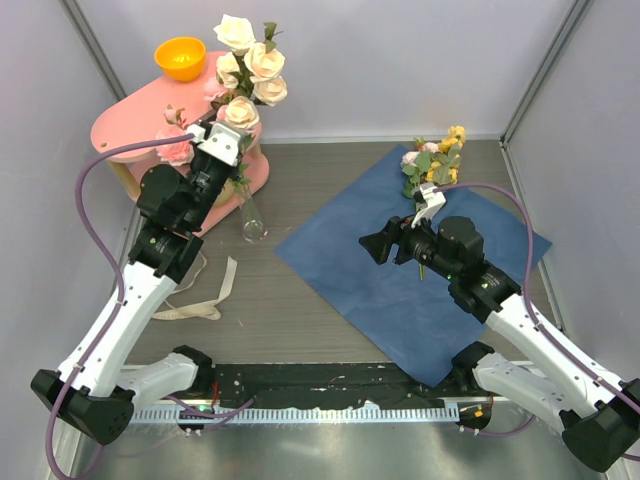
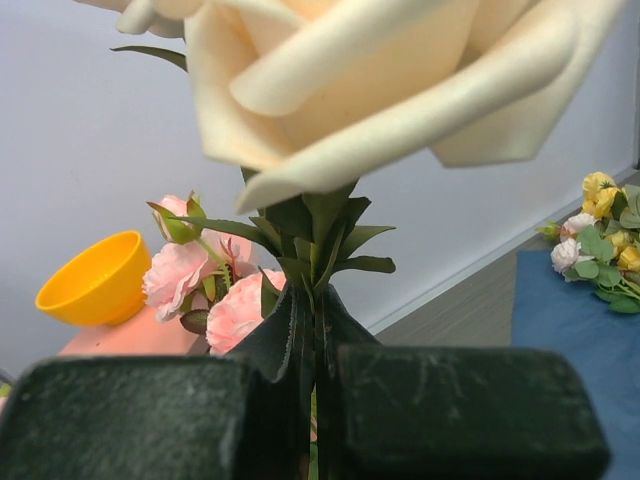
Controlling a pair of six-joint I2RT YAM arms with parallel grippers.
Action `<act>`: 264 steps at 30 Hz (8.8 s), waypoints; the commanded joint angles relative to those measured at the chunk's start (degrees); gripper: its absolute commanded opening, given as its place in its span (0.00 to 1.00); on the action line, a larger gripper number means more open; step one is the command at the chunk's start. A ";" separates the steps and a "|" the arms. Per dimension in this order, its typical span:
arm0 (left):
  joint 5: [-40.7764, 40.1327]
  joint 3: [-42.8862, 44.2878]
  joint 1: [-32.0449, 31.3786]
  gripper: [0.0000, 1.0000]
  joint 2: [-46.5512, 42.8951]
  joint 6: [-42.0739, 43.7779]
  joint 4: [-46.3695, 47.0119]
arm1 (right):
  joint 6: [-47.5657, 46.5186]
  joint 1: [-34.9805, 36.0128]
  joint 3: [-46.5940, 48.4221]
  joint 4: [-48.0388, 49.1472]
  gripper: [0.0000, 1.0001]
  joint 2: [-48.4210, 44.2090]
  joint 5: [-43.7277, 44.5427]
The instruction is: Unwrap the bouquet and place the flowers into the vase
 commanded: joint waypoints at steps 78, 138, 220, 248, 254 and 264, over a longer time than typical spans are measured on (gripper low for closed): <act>-25.10 -21.03 -0.65 0.69 -1.39 -23.78 7.23 | 4.58 0.01 5.14 -6.41 0.74 11.78 13.78; 19.99 -12.94 -0.65 0.79 -23.03 -46.46 -18.81 | -5.00 -21.79 28.55 -2.48 0.01 39.18 13.91; -29.59 13.08 -1.04 0.00 -5.62 -17.80 -21.53 | 1.42 -3.68 -0.64 6.24 0.74 -4.28 -0.08; -19.74 17.12 4.36 0.00 1.85 -26.16 -9.66 | 0.01 -3.60 -1.17 6.50 0.74 -4.02 0.27; -19.30 15.10 4.36 0.00 1.32 -27.57 -9.57 | -0.34 -3.60 -1.08 6.24 0.74 -4.02 0.36; -16.66 6.14 4.36 0.00 -0.96 -26.69 -1.14 | -0.34 -3.60 -1.26 6.32 0.74 -4.02 0.09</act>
